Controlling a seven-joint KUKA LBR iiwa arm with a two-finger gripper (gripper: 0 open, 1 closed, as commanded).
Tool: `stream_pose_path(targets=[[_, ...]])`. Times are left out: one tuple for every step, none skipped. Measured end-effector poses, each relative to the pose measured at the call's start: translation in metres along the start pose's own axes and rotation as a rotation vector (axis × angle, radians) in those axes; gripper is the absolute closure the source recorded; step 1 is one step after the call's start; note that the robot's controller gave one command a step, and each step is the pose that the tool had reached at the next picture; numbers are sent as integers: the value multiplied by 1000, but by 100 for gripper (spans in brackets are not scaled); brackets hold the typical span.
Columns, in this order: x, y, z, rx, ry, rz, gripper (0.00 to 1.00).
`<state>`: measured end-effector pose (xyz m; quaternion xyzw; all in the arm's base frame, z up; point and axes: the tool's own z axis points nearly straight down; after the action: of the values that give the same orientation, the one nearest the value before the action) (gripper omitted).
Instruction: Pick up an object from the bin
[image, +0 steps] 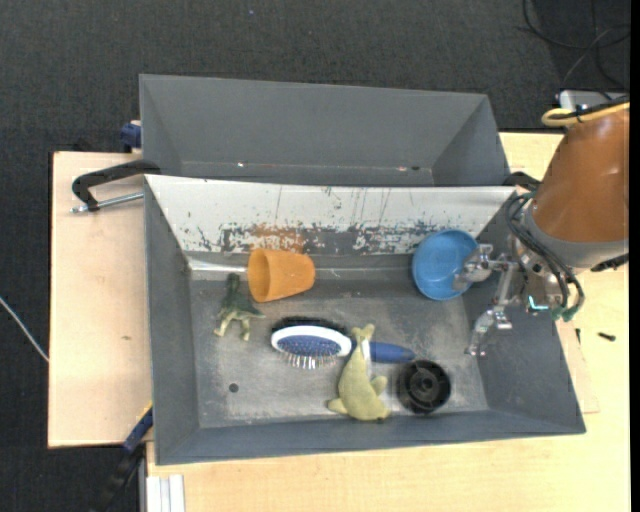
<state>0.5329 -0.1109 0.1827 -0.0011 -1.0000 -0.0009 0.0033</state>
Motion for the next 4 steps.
stream_pose_path(targets=[[-60,70,110,0,-14,96,0],[-58,150,4,-5,-20,207,0],[-1,187,95,1,6,117,0],[-5,185,90,1,-7,121,100]])
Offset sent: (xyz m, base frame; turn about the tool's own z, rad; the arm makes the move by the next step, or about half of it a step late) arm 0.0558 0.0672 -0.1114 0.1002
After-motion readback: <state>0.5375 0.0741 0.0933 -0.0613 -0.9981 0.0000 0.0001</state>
